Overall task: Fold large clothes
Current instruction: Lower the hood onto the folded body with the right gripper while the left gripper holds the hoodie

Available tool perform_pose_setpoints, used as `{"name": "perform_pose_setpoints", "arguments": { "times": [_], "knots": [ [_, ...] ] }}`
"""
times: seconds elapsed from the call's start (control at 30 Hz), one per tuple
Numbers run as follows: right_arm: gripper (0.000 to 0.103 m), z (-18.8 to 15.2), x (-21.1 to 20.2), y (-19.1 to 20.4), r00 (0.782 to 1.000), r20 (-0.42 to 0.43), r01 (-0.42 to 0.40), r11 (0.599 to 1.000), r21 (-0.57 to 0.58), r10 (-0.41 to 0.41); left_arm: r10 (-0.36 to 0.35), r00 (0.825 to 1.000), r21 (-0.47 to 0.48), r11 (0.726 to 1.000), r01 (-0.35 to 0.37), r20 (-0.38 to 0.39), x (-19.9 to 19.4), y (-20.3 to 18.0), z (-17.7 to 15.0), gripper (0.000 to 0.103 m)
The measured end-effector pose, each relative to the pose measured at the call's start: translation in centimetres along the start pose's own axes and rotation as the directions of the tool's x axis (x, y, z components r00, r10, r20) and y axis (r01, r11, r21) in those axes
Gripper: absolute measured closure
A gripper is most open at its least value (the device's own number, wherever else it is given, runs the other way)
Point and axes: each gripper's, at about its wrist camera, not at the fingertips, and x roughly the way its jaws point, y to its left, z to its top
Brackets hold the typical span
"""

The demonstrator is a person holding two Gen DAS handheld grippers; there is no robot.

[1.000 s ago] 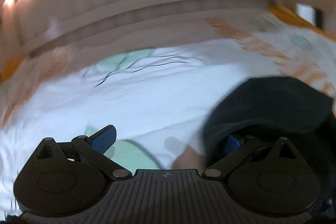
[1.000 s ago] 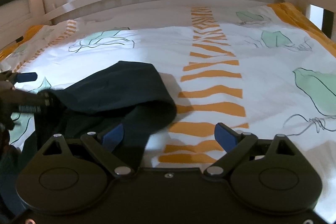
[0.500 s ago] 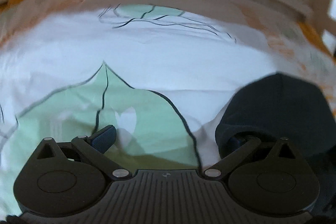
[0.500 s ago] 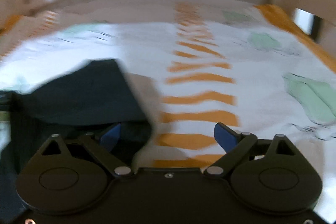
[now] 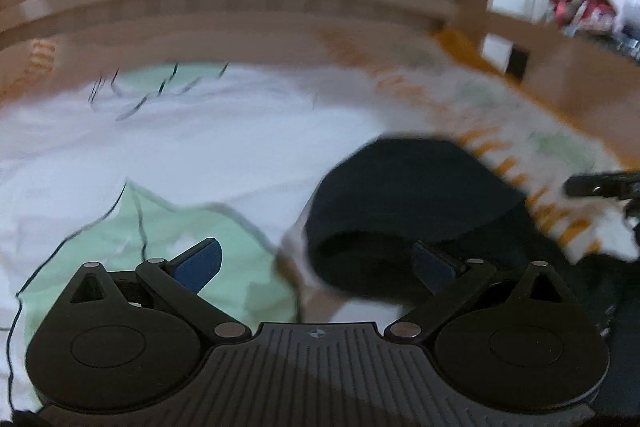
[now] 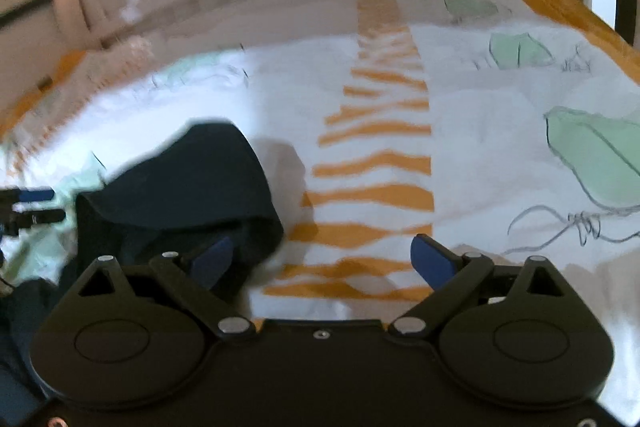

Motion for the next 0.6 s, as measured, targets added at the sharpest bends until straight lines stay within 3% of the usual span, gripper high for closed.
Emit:
{"name": "perform_pose_setpoints", "arguments": {
  "times": [0.13, 0.3, 0.43, 0.5, 0.53, 0.6],
  "knots": [
    [0.008, 1.5, 0.2, 1.8, 0.997, 0.046, -0.060, 0.998, 0.010, 0.059, 0.029, 0.999, -0.064, 0.998, -0.027, 0.043, 1.2, -1.5, 1.7, 0.000],
    [0.016, 3.2, 3.4, 6.3, 0.997, 0.027, -0.072, 0.993, -0.090, 0.075, 0.037, 0.998, -0.119, 0.992, -0.030, 0.057, 3.0, -3.0, 2.5, 0.000],
    [0.033, 3.7, 6.8, 7.5, 0.999, -0.045, -0.026, 0.996, -0.088, 0.022, 0.042, 0.999, -0.114, 0.993, -0.038, 0.034, 4.1, -3.6, 2.5, 0.000],
    [0.051, 3.5, 8.1, 6.7, 0.996, -0.093, -0.022, 0.999, -0.042, 0.018, 0.049, 0.999, -0.098, 0.994, -0.047, 0.021, 4.5, -3.7, 2.4, 0.000],
    [0.088, 3.4, 8.4, 6.2, 0.994, -0.107, -0.016, 0.999, -0.032, 0.013, 0.051, 0.999, -0.095, 0.994, -0.049, 0.019, 4.3, -3.7, 2.3, 0.000],
    [0.090, 3.2, 8.2, 5.0, 0.995, -0.102, 0.003, 1.000, -0.017, -0.004, 0.054, 0.998, -0.091, 0.994, -0.052, 0.015, 4.6, -3.6, 2.1, 0.000]
  ]
}}
